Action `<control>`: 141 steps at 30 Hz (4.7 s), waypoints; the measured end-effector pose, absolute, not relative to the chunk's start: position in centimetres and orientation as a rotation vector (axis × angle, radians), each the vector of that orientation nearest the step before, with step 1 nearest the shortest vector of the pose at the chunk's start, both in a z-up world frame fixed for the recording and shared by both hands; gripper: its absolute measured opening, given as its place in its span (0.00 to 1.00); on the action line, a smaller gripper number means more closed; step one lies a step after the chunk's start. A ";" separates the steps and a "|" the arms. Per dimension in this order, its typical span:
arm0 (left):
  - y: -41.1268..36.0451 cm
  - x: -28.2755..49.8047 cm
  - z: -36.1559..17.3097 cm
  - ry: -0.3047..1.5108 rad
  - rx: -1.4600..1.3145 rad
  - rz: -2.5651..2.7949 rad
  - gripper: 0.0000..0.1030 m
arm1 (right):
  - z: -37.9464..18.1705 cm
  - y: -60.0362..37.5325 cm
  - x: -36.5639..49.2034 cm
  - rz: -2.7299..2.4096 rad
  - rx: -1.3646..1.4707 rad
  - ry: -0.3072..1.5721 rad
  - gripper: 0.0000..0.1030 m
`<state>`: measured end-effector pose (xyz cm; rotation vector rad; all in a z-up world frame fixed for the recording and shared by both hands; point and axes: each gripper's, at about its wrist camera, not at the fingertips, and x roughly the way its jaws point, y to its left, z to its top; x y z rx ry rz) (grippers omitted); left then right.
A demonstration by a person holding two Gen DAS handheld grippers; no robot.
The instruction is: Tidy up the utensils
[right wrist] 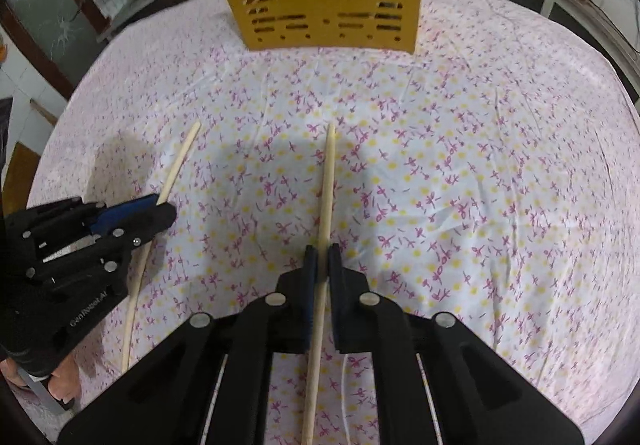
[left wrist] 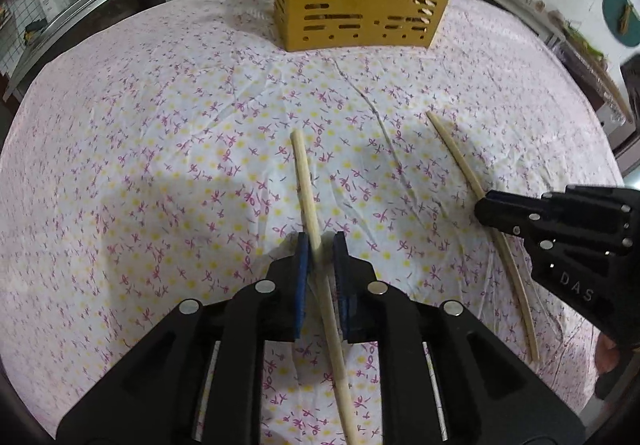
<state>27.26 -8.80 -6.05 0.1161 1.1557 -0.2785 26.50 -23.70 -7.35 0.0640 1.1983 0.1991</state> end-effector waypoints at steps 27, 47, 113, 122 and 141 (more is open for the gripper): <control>-5.9 25.1 4.1 0.775 -0.098 -0.346 0.05 | 1.0 -27.7 23.3 0.204 0.209 0.748 0.06; -9.4 30.7 12.6 0.378 -0.112 -0.359 0.05 | 9.8 -28.8 26.8 0.138 0.194 0.221 0.06; -5.8 31.2 11.4 0.212 -0.125 -0.292 0.86 | 6.0 -29.6 30.9 0.086 0.118 0.159 0.65; -2.5 22.0 11.2 0.246 -0.105 -0.226 0.95 | 5.6 -28.9 21.4 0.006 0.055 0.215 0.90; -2.3 5.0 3.3 0.277 -0.013 -0.184 0.95 | 0.4 -24.5 4.4 -0.073 0.055 0.317 0.96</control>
